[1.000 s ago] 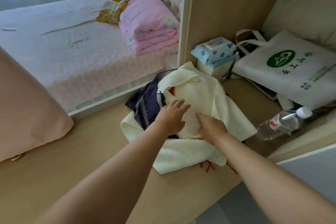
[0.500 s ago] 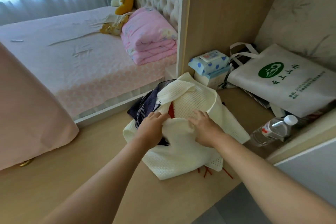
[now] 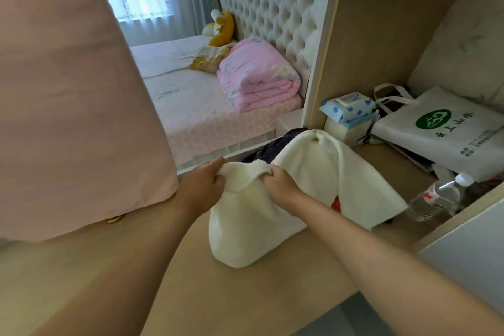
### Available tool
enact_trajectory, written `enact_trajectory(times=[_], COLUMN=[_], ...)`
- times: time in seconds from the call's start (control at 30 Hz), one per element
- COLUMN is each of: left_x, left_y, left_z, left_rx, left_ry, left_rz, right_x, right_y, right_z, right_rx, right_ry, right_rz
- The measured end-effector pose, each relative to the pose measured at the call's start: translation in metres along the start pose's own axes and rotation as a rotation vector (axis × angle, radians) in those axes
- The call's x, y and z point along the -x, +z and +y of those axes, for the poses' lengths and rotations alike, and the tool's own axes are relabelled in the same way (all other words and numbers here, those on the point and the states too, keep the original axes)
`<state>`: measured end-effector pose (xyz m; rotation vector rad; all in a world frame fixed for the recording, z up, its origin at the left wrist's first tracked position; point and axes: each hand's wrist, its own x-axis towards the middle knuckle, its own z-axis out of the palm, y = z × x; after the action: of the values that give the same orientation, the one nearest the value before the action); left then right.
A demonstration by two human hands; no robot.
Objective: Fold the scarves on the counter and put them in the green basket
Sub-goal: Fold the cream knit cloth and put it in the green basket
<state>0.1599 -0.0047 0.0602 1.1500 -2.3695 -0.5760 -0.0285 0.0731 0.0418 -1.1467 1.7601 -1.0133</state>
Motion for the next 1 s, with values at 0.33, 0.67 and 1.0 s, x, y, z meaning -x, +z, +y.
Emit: enact_trajectory(times=[0.33, 0.67, 1.0], left_x=[0.081, 0.004, -0.117], left_y=[-0.013, 0.085, 0.203], left_z=[-0.119, -0.049, 0.017], left_rx=[-0.221, -0.195, -0.123], left_ry=[-0.393, -0.069, -0.163], left_rz=[-0.584, -0.503, -0.549], right_x=[0.024, -0.020, -0.082], right_y=[0.123, 0.029, -0.115], right_z=[0.024, 0.074, 0.153], right_rx=[0.303, 0.594, 0.532], right_ry=[0.106, 0.034, 0.395], right_rz=[-0.353, 0.028, 0.244])
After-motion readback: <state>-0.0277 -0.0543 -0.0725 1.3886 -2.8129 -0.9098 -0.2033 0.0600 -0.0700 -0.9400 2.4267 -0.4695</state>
